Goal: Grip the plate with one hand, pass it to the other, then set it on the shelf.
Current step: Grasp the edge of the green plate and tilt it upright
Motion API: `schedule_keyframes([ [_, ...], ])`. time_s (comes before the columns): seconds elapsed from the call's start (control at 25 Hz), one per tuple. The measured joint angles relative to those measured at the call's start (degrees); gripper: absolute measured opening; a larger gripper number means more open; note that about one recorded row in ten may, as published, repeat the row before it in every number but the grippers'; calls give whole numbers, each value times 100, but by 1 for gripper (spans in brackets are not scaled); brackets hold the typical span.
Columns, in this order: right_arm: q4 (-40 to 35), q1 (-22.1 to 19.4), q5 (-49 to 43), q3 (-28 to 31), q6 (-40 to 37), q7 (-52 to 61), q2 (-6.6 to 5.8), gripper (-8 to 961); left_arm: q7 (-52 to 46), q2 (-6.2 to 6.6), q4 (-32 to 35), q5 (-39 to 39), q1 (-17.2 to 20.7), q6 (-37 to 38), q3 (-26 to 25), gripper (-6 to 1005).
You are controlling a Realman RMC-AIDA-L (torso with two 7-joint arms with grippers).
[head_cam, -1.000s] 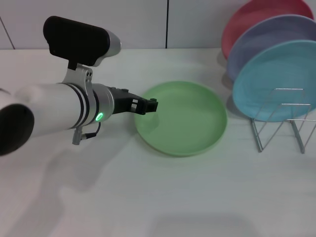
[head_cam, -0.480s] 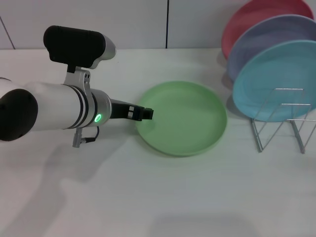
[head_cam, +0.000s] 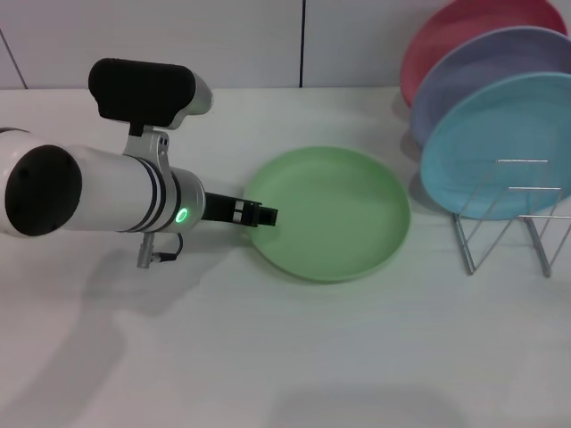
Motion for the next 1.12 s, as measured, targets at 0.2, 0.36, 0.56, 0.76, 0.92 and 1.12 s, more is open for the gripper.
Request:
schedule_keyframes([
  [0.2,-10,10,0,0,41,-13,0,756,1,0,131,-10,-77,6,-3,737],
  [0.36,-93,5,-17,0,115,-16,0,756,1,-3,209,-102,-132,-17,-3,735],
  [0.56,-142,2,-60,0,190,-11,0,756,1,-2,216,-164,-133,-34,-1,732],
  [0.76,-152,31,-75,0,227,-11,0,755,1,0,253,-221,-137,-61,-6,730],
  [0.92,-203,39,-104,0,234,-12,0,755,1,0,432,-254,-239,-64,-7,728],
  [1.12,-265,19,-135,0,282,-9,-1,755,1,1,545,-299,-314,-84,-5,725],
])
